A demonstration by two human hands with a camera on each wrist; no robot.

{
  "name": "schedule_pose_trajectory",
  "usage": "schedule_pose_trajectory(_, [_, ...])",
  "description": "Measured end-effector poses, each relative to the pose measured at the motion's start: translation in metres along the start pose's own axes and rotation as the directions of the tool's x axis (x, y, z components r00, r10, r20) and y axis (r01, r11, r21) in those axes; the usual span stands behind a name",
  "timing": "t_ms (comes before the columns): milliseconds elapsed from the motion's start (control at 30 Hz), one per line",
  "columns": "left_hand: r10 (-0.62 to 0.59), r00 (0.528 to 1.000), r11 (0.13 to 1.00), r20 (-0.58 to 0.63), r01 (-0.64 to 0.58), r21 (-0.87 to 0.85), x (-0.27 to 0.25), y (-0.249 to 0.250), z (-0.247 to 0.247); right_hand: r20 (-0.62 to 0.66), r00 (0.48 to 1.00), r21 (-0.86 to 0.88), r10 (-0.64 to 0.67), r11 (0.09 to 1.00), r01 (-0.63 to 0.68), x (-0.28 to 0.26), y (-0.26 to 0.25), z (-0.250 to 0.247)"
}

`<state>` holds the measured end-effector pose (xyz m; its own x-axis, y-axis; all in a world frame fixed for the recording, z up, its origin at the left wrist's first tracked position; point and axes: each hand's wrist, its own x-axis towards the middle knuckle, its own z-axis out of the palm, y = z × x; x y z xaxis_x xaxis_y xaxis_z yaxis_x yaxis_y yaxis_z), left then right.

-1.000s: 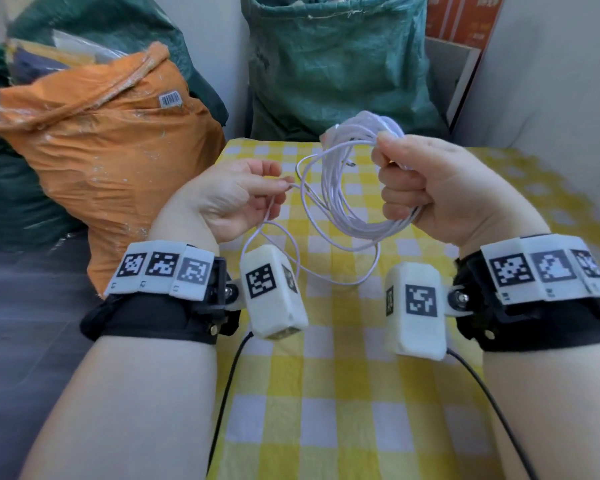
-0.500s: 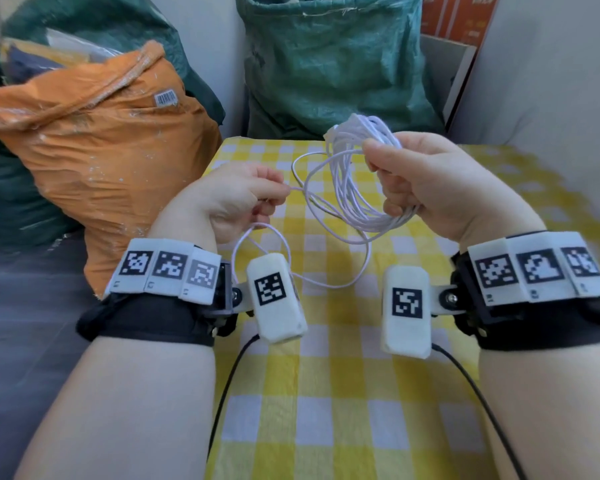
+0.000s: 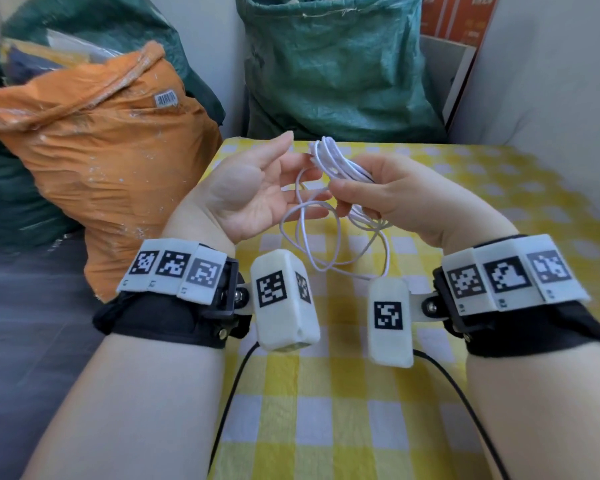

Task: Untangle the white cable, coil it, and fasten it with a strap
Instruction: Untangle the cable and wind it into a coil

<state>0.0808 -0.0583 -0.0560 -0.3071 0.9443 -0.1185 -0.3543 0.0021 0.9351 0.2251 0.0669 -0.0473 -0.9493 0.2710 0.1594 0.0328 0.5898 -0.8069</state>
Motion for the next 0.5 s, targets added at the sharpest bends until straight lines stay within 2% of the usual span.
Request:
schedule_pose_trajectory(167, [0.06,0.994,0.996,0.094,-0.054,-0.067,-0.002,-0.001,0.002,-0.024,1.0,0.035,0.014,0.999,-0.013,0.001,0.001,0.0])
schedule_pose_trajectory(300, [0.065,0.998,0.986,-0.015,-0.062,0.155,0.002,-0.002,0.004,-0.095,0.995,-0.061,-0.001,0.998,-0.004,0.003,0.002,0.003])
schedule_pose_trajectory(400, [0.071,0.99,0.95,-0.118,-0.031,0.311,0.003,-0.002,0.005,-0.112,0.994,-0.053,0.021,0.998,-0.027,0.005,0.003,0.003])
schedule_pose_trajectory(433, [0.127,0.984,0.924,-0.123,-0.072,0.376,0.001,-0.002,0.008,-0.101,0.994,-0.048,0.032,0.998,-0.037,0.005,0.003,0.002])
schedule_pose_trajectory(500, [0.274,0.962,0.841,-0.017,-0.231,0.489,-0.003,-0.002,0.013,-0.068,0.996,-0.048,0.063,0.997,-0.067,0.004,0.003,0.002])
